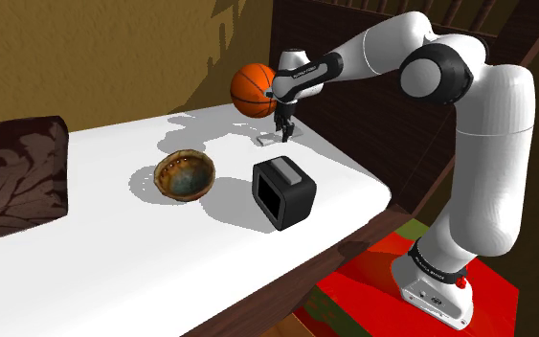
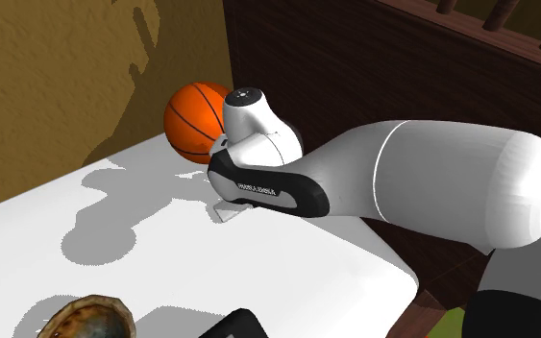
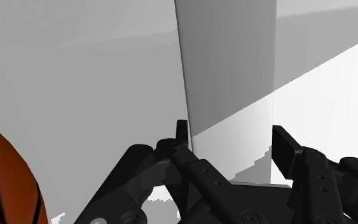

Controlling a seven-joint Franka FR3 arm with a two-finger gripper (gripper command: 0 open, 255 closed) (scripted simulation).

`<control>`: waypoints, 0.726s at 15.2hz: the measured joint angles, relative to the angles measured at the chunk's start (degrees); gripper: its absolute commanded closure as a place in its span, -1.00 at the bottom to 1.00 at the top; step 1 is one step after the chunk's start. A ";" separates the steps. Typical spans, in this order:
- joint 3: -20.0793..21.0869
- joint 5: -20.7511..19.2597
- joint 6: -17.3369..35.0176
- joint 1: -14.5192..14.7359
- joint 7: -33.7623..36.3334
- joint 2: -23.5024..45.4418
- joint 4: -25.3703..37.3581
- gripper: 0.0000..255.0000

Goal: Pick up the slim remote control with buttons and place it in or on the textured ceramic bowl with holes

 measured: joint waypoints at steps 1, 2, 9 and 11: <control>0.00 0.00 0.00 0.00 0.00 -0.01 0.00 1.00; 0.01 -0.01 0.00 0.01 -0.01 -0.02 0.01 1.00; 0.01 -0.01 0.04 0.00 -0.04 -0.04 -0.01 1.00; -0.06 -0.11 -0.79 0.03 0.05 -0.43 0.31 1.00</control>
